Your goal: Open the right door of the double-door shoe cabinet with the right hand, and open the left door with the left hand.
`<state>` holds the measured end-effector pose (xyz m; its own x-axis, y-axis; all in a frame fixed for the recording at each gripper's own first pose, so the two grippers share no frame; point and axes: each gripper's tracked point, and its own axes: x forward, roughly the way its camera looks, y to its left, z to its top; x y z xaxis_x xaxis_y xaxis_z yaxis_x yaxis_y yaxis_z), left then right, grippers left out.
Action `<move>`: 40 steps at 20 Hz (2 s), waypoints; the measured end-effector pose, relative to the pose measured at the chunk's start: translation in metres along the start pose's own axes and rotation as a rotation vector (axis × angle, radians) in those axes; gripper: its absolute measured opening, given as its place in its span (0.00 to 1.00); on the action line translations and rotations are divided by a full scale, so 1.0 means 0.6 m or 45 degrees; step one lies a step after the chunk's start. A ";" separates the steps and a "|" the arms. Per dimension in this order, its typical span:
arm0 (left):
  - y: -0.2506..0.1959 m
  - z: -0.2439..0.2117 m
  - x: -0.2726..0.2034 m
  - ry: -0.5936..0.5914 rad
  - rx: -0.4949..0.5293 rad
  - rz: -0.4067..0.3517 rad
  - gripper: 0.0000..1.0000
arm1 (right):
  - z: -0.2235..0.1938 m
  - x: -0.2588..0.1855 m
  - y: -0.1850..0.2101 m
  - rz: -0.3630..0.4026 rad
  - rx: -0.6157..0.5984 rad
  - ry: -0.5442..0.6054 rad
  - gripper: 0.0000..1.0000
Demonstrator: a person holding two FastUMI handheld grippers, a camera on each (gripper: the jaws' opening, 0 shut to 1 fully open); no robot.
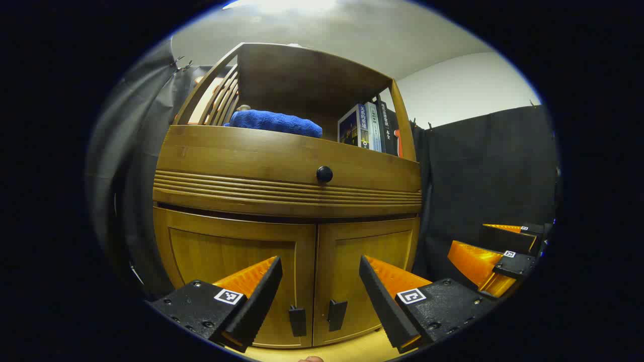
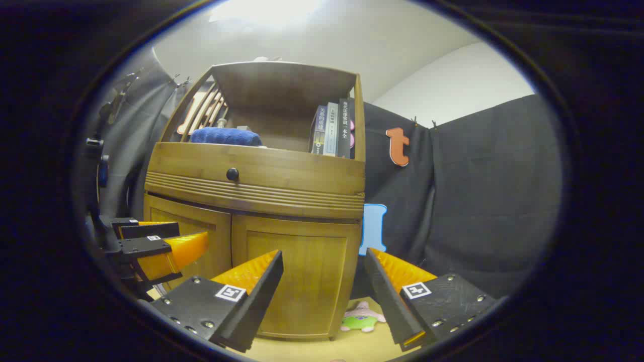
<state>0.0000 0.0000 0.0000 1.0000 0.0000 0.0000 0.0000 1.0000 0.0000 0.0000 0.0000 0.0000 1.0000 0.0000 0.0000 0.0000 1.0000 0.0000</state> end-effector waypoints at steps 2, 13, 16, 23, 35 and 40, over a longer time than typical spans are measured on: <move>-0.002 0.001 -0.002 -0.006 0.005 -0.005 0.92 | 0.003 -0.005 -0.003 -0.013 0.002 0.001 0.95; -0.003 0.000 -0.008 -0.010 -0.009 -0.018 0.95 | 0.010 -0.018 -0.008 -0.049 0.021 -0.001 0.96; -0.001 -0.003 -0.008 -0.003 -0.016 -0.003 0.95 | 0.009 -0.018 -0.007 -0.051 0.018 0.003 0.95; -0.001 -0.003 -0.001 0.035 -0.012 0.029 0.95 | -0.008 -0.015 0.015 -0.031 0.025 0.017 0.96; 0.012 -0.030 0.012 0.106 -0.004 0.077 0.95 | -0.031 -0.004 0.031 0.013 0.060 0.050 0.96; 0.027 -0.050 0.024 0.127 -0.011 0.121 0.95 | -0.054 0.009 0.041 0.039 0.084 0.090 0.96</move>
<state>0.0144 0.0162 -0.0302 0.9905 0.0941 -0.0999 -0.0950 0.9955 -0.0039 0.0054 0.0244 -0.0324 0.9970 0.0331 -0.0695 -0.0285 0.9974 0.0667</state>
